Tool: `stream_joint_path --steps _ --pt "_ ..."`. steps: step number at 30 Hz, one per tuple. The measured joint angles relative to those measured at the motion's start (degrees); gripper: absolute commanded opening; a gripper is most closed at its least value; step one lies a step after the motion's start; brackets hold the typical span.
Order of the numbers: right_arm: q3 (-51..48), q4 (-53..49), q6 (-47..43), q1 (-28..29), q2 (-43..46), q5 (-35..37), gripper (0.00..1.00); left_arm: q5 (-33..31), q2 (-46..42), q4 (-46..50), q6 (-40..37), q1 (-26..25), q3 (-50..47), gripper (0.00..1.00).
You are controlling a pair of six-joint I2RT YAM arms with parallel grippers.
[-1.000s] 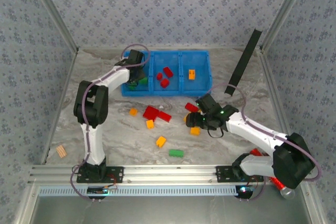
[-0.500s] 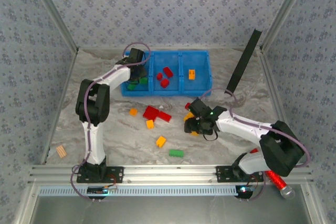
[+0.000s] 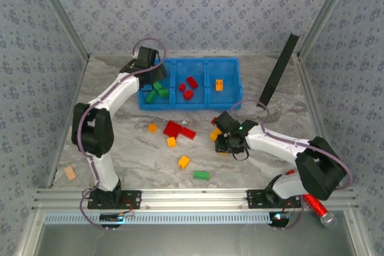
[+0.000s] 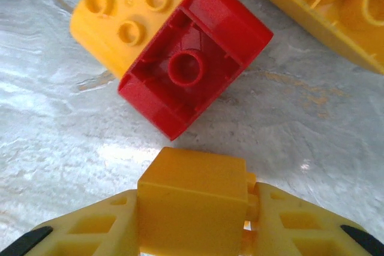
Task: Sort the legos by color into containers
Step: Pick up the lego from the bottom-center of the table, then place the lego in the container.
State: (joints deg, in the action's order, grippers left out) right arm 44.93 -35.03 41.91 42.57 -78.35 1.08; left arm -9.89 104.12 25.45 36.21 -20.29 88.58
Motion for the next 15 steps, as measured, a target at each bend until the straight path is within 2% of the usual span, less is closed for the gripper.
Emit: stream_joint_path --steps 3,8,15 --pt "4.3 -3.5 -2.8 -1.7 2.5 0.5 0.37 0.0 -4.7 0.2 -0.7 -0.1 -1.8 0.73" --pt "14.7 -5.2 -10.6 -8.6 2.4 2.3 0.36 -0.3 -11.5 3.3 -2.0 -1.8 -6.4 0.74" --pt "28.0 -0.7 -20.9 -16.2 -7.7 4.4 0.34 -1.0 -21.4 10.1 -1.2 -10.5 -18.1 0.74"
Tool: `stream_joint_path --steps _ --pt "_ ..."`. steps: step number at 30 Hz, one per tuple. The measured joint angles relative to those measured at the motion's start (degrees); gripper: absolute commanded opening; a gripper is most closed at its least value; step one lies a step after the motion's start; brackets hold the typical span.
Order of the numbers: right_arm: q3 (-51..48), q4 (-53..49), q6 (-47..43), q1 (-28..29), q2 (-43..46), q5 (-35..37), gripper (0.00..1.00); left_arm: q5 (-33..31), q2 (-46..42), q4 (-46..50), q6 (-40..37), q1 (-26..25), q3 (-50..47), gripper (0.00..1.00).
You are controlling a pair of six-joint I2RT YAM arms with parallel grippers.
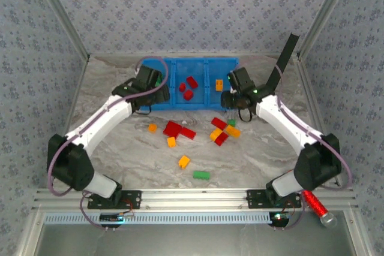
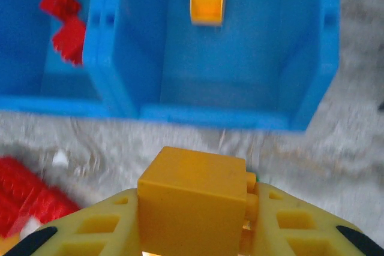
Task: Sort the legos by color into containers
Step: Place the lego in the container.
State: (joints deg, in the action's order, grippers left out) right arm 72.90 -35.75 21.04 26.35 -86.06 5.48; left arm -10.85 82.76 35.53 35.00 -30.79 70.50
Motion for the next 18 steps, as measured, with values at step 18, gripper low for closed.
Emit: stream_joint_path --steps 18 --pt "19.1 9.1 -7.0 -5.3 -29.0 -0.4 0.37 -0.3 -7.3 5.0 10.1 -11.0 -17.1 0.74"
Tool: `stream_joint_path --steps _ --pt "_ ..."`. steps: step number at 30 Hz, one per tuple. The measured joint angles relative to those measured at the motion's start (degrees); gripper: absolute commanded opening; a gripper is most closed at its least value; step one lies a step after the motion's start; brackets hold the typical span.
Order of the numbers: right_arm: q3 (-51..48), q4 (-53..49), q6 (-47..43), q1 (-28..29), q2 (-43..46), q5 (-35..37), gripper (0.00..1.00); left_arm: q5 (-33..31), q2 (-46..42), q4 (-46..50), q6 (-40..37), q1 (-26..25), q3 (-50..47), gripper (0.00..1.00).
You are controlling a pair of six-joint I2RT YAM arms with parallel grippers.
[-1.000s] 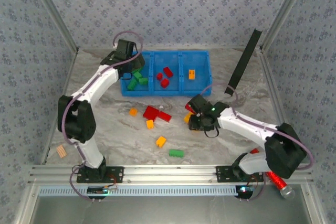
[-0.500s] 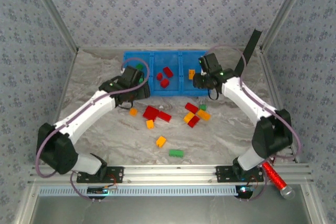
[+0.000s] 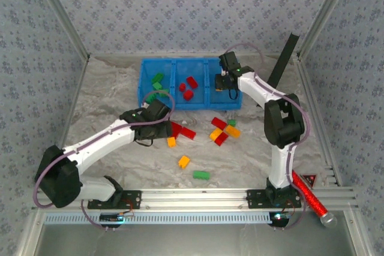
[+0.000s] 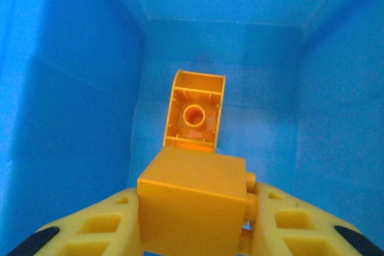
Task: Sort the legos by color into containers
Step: Place the lego in the container, then pick up the lego from the center of the table.
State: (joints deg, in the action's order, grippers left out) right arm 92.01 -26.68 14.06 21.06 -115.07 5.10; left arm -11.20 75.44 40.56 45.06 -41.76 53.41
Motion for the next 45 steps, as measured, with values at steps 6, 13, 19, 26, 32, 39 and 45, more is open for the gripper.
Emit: stream_joint_path --steps 6,13,19,26,32,39,45 --pt "1.2 0.0 -0.2 -0.1 -2.1 -0.8 0.42 0.2 5.0 -3.6 -4.3 0.0 0.0 0.78" --pt "1.7 0.0 -0.2 -0.1 -2.2 -1.5 0.48 1.8 13.3 -4.8 -17.3 -0.1 3.8 0.91" --pt "2.0 -0.6 -0.6 -0.1 -2.2 -2.3 0.54 2.1 15.8 -5.3 -25.3 0.0 7.3 0.92" --pt "2.2 -1.5 -1.0 -0.1 -2.2 -3.0 0.62 3.7 20.6 -5.9 -30.7 0.0 8.0 0.92" --pt "2.9 -1.8 -1.3 -0.1 -2.0 -3.0 0.63 4.2 23.2 -6.2 -32.5 0.0 8.1 0.92" --pt "2.1 -2.4 -1.7 -0.1 1.2 -3.2 0.64 4.4 25.6 -7.2 -32.9 0.0 9.4 0.91" --pt "-3.7 -2.7 -1.5 -0.1 9.9 -2.8 0.65 5.5 27.7 -8.0 -33.0 0.4 10.2 0.82"
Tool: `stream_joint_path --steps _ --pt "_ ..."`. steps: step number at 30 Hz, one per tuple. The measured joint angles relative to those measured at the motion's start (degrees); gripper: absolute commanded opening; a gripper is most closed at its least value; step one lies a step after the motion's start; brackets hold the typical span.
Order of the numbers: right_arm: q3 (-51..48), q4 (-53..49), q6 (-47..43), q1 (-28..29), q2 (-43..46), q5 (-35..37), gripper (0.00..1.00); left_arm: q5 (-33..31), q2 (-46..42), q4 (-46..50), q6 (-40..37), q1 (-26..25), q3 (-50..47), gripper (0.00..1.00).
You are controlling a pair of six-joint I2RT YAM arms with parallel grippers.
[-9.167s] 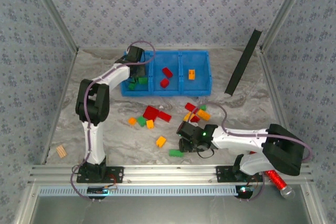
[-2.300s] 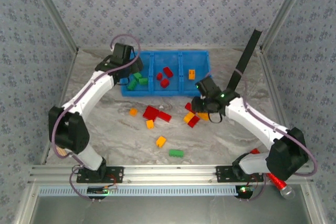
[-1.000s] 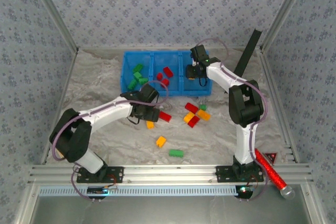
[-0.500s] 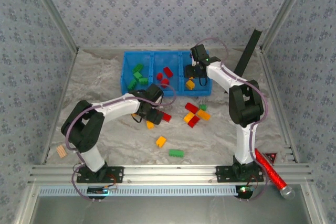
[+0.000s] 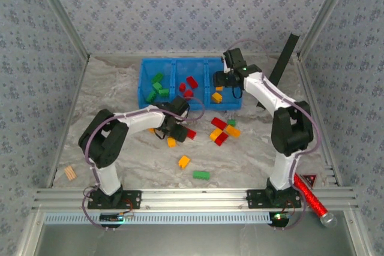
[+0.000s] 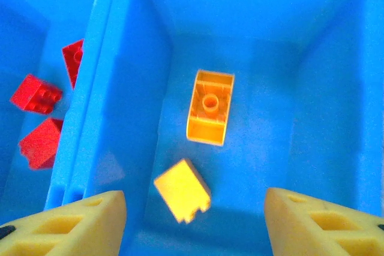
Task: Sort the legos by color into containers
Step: Pick up the lego from the center of the table.
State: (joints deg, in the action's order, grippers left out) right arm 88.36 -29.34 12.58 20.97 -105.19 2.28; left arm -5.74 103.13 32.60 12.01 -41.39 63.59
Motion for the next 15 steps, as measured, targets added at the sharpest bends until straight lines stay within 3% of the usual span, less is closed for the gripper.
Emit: stream_joint_path --steps 15 --pt "-23.8 -6.5 8.1 -3.0 23.5 -0.6 0.71 1.9 -0.1 0.9 2.6 0.2 0.1 0.63"
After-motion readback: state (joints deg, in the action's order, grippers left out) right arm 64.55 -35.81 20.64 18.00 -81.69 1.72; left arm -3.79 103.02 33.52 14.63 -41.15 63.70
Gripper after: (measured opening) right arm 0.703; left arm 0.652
